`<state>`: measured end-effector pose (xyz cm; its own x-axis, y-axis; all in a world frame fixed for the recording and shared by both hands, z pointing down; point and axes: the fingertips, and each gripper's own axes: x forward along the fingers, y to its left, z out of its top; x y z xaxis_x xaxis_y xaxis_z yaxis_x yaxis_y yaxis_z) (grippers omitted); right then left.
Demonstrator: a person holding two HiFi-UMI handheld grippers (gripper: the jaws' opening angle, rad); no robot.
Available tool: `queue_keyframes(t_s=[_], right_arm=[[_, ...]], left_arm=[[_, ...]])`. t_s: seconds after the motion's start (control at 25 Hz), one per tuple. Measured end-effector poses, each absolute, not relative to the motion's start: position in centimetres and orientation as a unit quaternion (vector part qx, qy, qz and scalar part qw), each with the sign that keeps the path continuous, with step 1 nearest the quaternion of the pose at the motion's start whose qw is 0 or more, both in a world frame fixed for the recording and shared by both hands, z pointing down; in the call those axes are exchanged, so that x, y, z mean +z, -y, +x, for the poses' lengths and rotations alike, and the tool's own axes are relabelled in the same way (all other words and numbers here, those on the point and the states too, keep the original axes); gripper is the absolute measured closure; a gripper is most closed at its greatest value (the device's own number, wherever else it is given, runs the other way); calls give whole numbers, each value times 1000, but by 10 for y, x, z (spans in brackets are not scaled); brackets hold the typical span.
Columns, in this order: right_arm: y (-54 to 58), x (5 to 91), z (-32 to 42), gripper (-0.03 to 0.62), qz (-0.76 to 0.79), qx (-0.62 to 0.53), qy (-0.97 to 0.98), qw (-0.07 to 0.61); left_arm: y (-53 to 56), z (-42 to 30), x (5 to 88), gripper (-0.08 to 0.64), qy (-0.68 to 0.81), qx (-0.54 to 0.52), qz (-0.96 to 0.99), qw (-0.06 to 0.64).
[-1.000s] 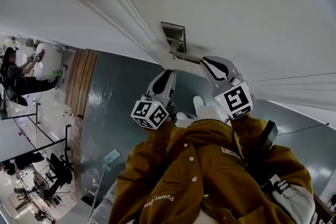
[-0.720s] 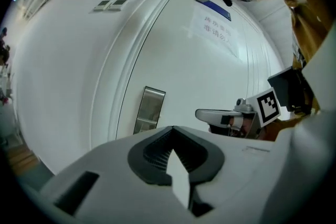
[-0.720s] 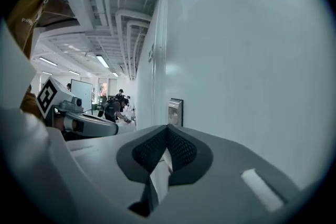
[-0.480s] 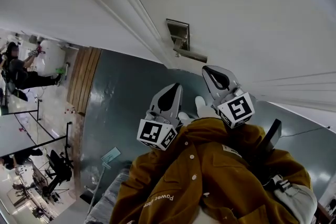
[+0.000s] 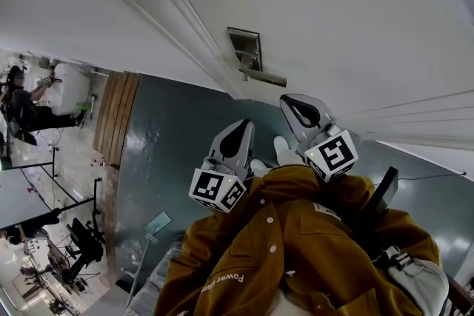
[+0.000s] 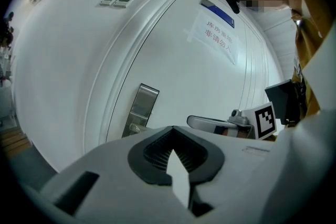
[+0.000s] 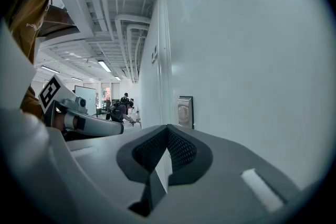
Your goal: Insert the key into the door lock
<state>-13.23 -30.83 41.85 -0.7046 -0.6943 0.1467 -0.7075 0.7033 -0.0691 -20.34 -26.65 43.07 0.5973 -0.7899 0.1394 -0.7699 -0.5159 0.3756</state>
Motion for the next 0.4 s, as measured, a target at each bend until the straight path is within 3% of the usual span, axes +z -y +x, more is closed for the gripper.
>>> queue_keyframes(t_s=[0.4], right_arm=[[304, 418, -128, 588, 383, 56, 921, 55]], left_arm=[[263, -200, 428, 560, 445, -34, 870, 208]])
